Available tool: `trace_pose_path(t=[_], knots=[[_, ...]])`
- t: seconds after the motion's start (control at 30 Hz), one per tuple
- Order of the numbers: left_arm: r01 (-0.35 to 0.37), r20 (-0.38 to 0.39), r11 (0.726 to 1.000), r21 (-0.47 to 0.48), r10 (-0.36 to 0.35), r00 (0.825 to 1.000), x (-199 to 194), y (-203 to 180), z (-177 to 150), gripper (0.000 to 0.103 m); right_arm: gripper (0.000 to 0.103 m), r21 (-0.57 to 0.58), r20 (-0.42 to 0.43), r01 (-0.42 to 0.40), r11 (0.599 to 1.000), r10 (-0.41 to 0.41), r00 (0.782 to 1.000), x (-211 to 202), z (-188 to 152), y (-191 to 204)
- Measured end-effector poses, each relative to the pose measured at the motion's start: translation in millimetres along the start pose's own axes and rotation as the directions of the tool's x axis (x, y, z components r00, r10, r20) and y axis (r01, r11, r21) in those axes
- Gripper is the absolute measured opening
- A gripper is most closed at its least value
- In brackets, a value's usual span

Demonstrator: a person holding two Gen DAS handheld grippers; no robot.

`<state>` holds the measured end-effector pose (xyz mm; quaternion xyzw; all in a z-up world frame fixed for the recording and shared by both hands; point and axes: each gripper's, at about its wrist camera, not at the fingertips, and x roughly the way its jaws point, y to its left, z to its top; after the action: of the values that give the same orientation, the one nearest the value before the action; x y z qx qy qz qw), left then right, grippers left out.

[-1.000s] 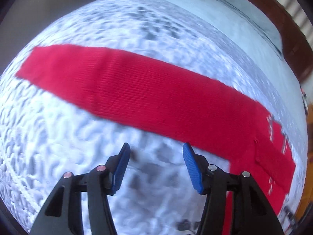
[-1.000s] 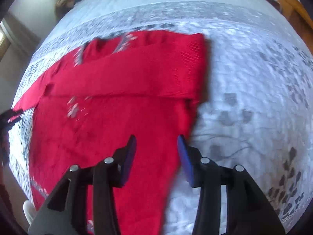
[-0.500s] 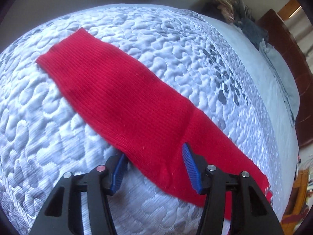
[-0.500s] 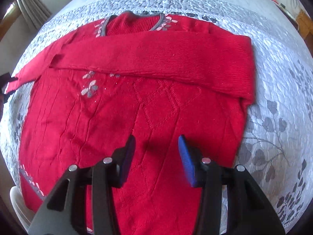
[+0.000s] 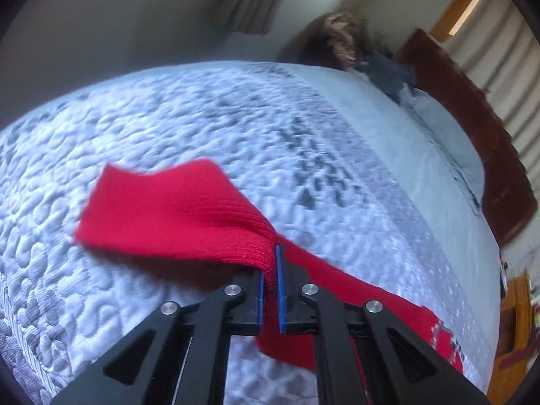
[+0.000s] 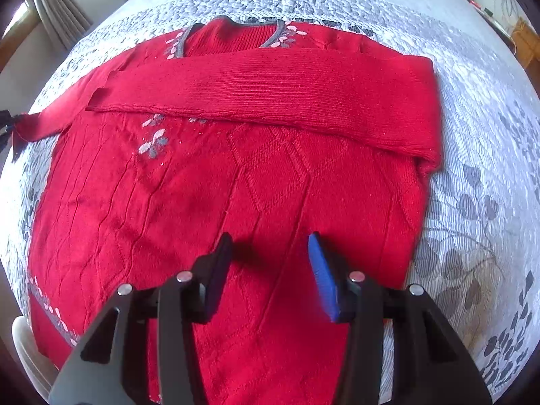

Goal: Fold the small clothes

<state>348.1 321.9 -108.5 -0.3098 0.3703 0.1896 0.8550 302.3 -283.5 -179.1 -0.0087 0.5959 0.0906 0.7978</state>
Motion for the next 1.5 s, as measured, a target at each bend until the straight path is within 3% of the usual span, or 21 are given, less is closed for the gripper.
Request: trace_pose_path(t=[0.17,0.3,0.47,0.77,0.9,1.0,1.07,1.13,1.17,1.23,1.3,1.43,1.5], knots=[[0.109,-0.005,0.987,0.118,-0.110,0.994,-18.4,-58.0,-17.0,0.006,0.047,0.007,0.010,0.001,1.000,-0.001,1.000,-5.9,-3.4,-2.7],[0.189,-0.029,0.961,0.201,-0.187,0.982,-29.6,-106.5,-38.4,0.006,0.047,0.019,0.022,-0.004,1.000,0.004,1.000,-11.4,-7.1,-7.3],[0.265,-0.057,0.913,0.312,-0.260,0.964,-42.1,-169.8,-72.7,0.006,0.047,0.036,0.033,-0.012,0.999,0.011,0.999,-14.7,-10.5,-13.7],[0.396,-0.168,0.833,0.385,-0.359,0.918,-40.3,-257.4,-148.8,0.005,0.047,0.046,0.041,-0.021,0.999,0.019,0.999,-14.3,-15.9,-17.3],[0.417,-0.225,0.800,0.431,-0.352,0.909,-30.7,-285.3,-183.8,0.005,0.048,0.052,0.040,-0.029,0.998,0.027,0.999,-13.1,-16.4,-19.5],[0.421,-0.315,0.775,0.471,-0.298,0.901,-11.3,-299.1,-213.4,0.005,0.050,0.057,0.033,-0.037,0.998,0.035,0.999,-11.9,-17.9,-21.5],[0.409,-0.397,0.762,0.502,-0.217,0.892,8.1,-303.8,-236.5,0.006,0.050,0.058,0.029,-0.040,0.998,0.039,0.999,-10.7,-18.1,-22.7],[0.419,-0.473,0.746,0.518,-0.158,0.867,24.5,-298.6,-256.3,0.006,0.050,0.059,0.025,-0.042,0.997,0.041,0.999,-9.1,-18.2,-23.8],[0.414,-0.486,0.739,0.532,-0.134,0.864,27.4,-294.9,-262.7,0.006,0.050,0.060,0.025,-0.044,0.997,0.043,0.999,-8.6,-18.1,-24.1],[0.405,-0.488,0.723,0.560,-0.108,0.866,23.1,-283.9,-267.6,0.011,0.051,0.058,0.022,-0.046,0.997,0.045,0.999,-7.0,-18.0,-24.2],[0.400,-0.474,0.716,0.572,-0.110,0.874,10.0,-270.7,-261.6,0.028,0.051,0.053,0.017,-0.043,0.998,0.042,0.999,-6.1,-17.0,-23.8],[0.399,-0.427,0.690,0.604,-0.143,0.893,-25.9,-240.1,-237.7,0.035,0.052,0.054,0.013,-0.020,0.998,0.019,1.000,-8.5,-13.1,-18.8],[0.349,-0.383,0.706,0.616,-0.118,0.916,-32.7,-222.8,-218.8,0.036,0.052,0.053,0.033,-0.030,0.998,0.028,0.999,-15.3,-10.3,-11.5]])
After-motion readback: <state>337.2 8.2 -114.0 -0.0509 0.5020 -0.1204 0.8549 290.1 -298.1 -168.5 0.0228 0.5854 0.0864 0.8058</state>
